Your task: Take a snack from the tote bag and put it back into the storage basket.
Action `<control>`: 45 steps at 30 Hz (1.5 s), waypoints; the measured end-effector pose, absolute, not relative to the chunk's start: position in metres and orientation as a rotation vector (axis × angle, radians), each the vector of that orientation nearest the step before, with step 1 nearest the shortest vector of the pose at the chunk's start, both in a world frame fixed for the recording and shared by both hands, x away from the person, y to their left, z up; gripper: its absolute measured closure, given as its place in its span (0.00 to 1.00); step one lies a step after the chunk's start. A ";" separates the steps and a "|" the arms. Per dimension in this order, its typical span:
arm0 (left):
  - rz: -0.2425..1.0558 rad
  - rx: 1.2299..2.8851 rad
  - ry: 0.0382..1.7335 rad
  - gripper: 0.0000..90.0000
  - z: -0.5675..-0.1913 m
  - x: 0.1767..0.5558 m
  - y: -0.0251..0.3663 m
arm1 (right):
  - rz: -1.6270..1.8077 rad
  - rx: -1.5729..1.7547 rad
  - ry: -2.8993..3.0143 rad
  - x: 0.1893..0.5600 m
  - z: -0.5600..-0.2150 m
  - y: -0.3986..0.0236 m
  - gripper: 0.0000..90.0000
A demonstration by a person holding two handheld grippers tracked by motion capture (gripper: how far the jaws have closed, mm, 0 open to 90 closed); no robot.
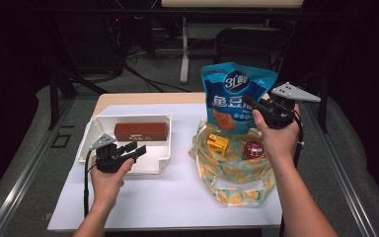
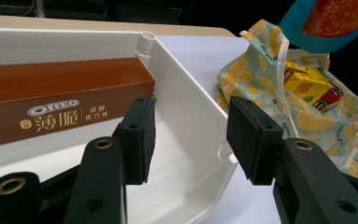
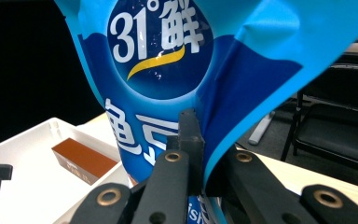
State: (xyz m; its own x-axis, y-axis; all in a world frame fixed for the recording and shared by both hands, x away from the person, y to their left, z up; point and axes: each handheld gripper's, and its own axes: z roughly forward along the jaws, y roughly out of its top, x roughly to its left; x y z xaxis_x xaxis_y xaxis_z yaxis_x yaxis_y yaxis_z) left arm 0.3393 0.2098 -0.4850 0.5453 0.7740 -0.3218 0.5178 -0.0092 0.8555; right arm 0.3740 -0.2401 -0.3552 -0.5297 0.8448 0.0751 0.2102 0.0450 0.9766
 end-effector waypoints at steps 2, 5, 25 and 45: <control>0.287 1.672 1.096 0.58 -0.483 0.340 0.209 | 1.525 1.059 1.781 0.374 -0.354 -0.238 1.00; 0.288 1.666 1.092 0.58 -0.481 0.340 0.207 | 1.532 1.056 1.785 0.373 -0.352 -0.234 1.00; 0.326 1.648 1.031 0.58 -0.450 0.345 0.201 | 1.577 1.003 1.848 0.379 -0.353 -0.183 1.00; 0.359 1.648 0.886 0.48 -0.415 0.359 0.168 | 1.623 0.953 1.927 0.378 -0.369 -0.137 1.00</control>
